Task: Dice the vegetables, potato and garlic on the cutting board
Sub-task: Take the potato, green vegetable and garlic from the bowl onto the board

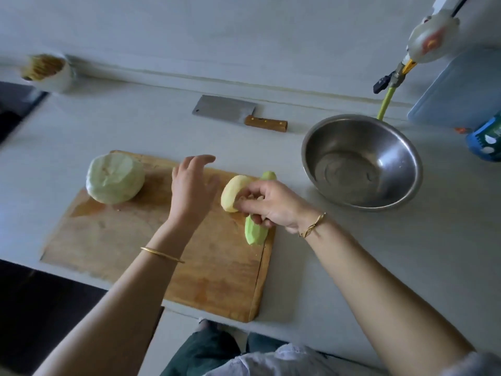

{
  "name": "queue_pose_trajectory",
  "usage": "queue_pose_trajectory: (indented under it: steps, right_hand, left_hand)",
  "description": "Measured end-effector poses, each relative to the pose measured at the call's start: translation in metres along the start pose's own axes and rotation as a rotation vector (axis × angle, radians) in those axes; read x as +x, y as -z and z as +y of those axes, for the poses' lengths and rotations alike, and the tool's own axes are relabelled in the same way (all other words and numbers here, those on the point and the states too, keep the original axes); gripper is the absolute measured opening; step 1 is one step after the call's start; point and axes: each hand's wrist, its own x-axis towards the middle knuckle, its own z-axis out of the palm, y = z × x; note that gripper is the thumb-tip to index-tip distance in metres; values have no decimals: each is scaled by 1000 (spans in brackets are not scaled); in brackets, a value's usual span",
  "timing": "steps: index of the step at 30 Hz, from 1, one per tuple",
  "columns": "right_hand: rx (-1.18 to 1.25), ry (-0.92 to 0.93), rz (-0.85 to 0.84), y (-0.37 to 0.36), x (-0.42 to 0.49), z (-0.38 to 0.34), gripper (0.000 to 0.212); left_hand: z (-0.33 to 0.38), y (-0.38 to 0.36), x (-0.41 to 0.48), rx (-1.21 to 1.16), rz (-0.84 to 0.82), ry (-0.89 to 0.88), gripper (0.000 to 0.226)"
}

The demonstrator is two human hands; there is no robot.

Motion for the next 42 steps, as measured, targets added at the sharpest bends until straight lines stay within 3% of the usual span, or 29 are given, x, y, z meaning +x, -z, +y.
queue_pose_trajectory:
  steps: [3, 9, 11, 13, 16, 20, 23, 27, 33, 36, 39, 42]
  right_hand:
    - [-43, -6, 137, -42, 7, 10, 4]
    - [-991, 73, 400, -105, 39, 56, 11]
    - [-1160, 84, 537, -121, 45, 63, 14]
    - [-1146, 129, 716, -135, 47, 69, 30]
    - [-1131, 149, 914, -148, 49, 73, 30]
    - [-985, 39, 923, -153, 47, 78, 6]
    - [-875, 61, 969, -154, 34, 72, 25]
    - [-719, 77, 1099, -150, 16, 61, 24]
    - [-787, -62, 737, -163, 12, 68, 4]
    - [-858, -86, 775, -157, 22, 71, 6]
    - [-906, -124, 762, -144, 23, 62, 7]
    - [-801, -111, 744, -131, 21, 41, 16]
  left_hand:
    - [-32, 14, -7, 0, -29, 40, 37]
    - [-72, 16, -4, -9, -224, 10, 37]
    - [-85, 16, 0, 20, -308, -50, 37]
    - [-98, 16, 2, 31, -377, -104, 37]
    - [-112, 13, 2, 20, -446, -168, 38]
    - [-120, 8, -5, 22, -536, -246, 38]
    - [-120, 9, -7, 21, -595, -284, 47]
    - [-111, 5, -4, 28, -719, -328, 63]
    - [-94, -10, -9, -17, -779, -335, 42]
    - [-90, -14, -7, -177, -750, -249, 23]
    - [-85, -6, 0, -338, -779, 24, 43]
    - [-85, 1, 18, -338, -778, 100, 40]
